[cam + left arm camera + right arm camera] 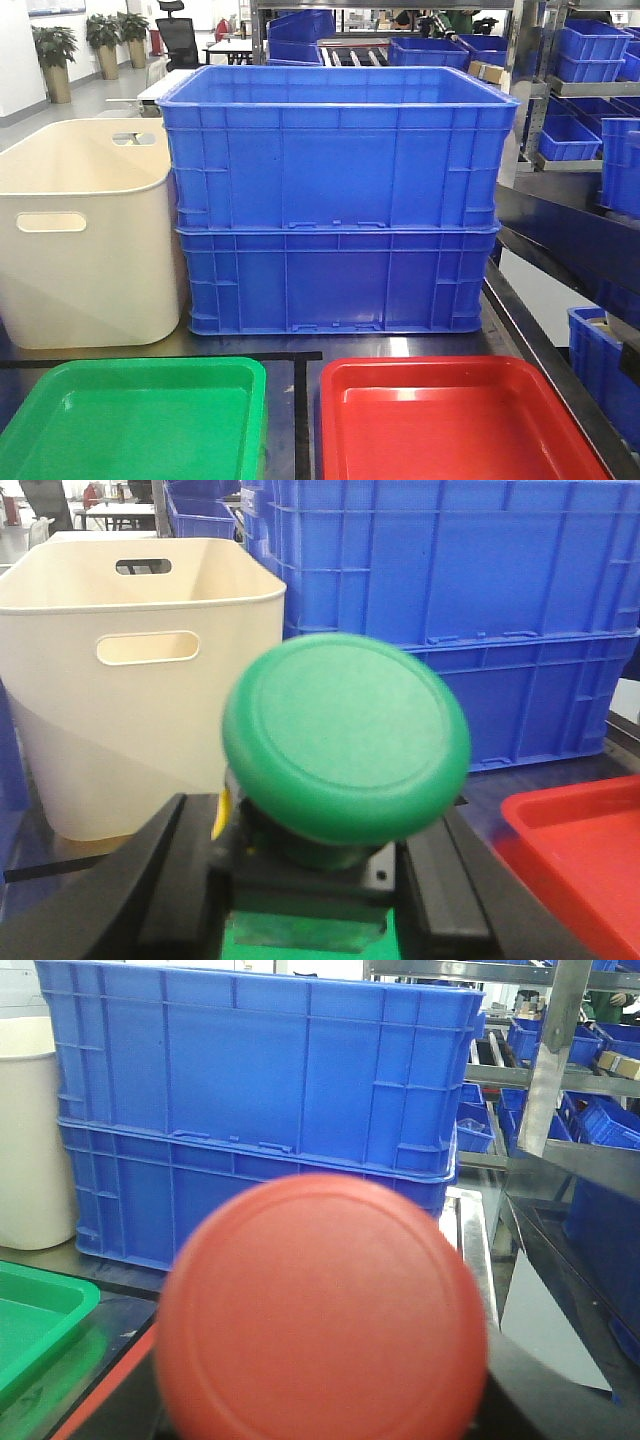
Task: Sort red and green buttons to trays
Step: 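Lower green button over green tray with left, red over red tray with right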
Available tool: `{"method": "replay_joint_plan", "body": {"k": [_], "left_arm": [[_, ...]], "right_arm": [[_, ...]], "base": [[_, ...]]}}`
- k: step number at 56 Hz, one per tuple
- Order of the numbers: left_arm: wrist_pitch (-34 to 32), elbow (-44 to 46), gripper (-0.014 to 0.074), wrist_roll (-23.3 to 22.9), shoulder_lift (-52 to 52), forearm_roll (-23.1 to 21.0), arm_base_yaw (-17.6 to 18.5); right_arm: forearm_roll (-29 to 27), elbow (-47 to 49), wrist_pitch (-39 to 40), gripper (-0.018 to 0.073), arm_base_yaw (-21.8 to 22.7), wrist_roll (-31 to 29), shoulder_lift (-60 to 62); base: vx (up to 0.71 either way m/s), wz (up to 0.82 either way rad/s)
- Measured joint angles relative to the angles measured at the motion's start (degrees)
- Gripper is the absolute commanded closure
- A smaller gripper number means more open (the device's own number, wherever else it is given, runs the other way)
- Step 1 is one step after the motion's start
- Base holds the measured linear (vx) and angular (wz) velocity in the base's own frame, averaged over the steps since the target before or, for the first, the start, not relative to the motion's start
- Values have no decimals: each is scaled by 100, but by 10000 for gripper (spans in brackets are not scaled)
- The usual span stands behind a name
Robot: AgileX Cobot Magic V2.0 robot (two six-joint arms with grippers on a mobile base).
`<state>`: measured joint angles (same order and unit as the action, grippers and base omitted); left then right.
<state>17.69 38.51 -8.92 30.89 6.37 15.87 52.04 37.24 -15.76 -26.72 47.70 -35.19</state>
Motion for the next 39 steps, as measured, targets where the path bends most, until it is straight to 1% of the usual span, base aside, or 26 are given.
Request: {"method": "replay_joint_plan", "body": {"k": [39], "left_arm": [[0,0,602,0,0,0,0]], "right_arm": [[0,0,0,568,0,0,0]], "base": [[1,0]]}}
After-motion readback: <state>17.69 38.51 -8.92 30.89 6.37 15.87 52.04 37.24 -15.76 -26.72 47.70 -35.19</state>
